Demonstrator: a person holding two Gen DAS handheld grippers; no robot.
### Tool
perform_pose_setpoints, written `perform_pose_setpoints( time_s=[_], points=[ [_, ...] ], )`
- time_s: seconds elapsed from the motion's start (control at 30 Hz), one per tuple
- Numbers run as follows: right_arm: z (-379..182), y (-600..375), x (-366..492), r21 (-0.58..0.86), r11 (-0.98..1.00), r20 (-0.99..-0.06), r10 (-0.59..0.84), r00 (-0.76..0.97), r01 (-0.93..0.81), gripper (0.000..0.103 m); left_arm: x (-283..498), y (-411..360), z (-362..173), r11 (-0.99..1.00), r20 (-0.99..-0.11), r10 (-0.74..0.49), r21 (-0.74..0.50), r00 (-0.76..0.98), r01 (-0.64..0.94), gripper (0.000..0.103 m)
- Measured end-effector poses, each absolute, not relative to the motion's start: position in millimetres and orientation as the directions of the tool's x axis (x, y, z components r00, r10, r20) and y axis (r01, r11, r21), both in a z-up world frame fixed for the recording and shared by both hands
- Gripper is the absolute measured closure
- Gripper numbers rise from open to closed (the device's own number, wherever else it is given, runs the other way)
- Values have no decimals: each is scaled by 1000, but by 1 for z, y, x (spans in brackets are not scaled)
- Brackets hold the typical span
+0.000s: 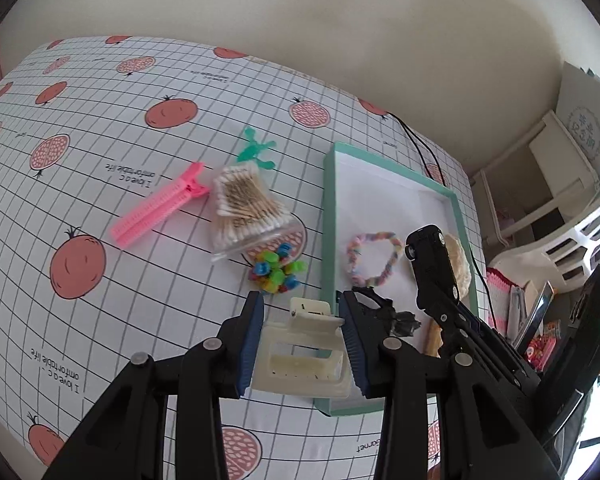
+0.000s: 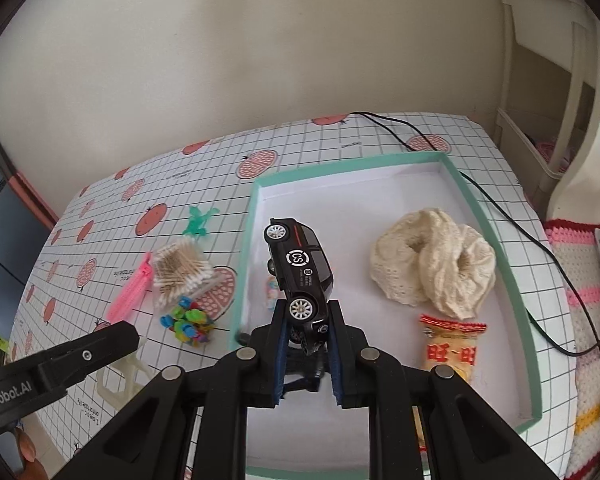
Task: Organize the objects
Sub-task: 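Carry the toy car with the right tool while the left tool carries the white clip over the tray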
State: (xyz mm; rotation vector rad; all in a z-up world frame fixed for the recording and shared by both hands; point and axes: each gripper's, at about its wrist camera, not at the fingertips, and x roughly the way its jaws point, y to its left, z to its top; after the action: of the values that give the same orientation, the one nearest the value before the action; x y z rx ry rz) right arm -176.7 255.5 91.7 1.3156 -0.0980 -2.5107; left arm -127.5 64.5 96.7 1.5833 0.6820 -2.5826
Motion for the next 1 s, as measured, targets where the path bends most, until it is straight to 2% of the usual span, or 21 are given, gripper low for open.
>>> perform_pose_setpoints(
  time_s=[0.37, 1.0],
  points=[
    [97, 306, -177, 215, -966, -782, -257, -568, 141, 84, -132, 120, 94, -920, -846, 256, -362, -468, 150, 62],
    [58, 301, -181, 159, -975, -874, -214, -437, 157, 83, -137, 142, 56, -937, -902, 251, -317, -350, 145, 62]
  ],
)
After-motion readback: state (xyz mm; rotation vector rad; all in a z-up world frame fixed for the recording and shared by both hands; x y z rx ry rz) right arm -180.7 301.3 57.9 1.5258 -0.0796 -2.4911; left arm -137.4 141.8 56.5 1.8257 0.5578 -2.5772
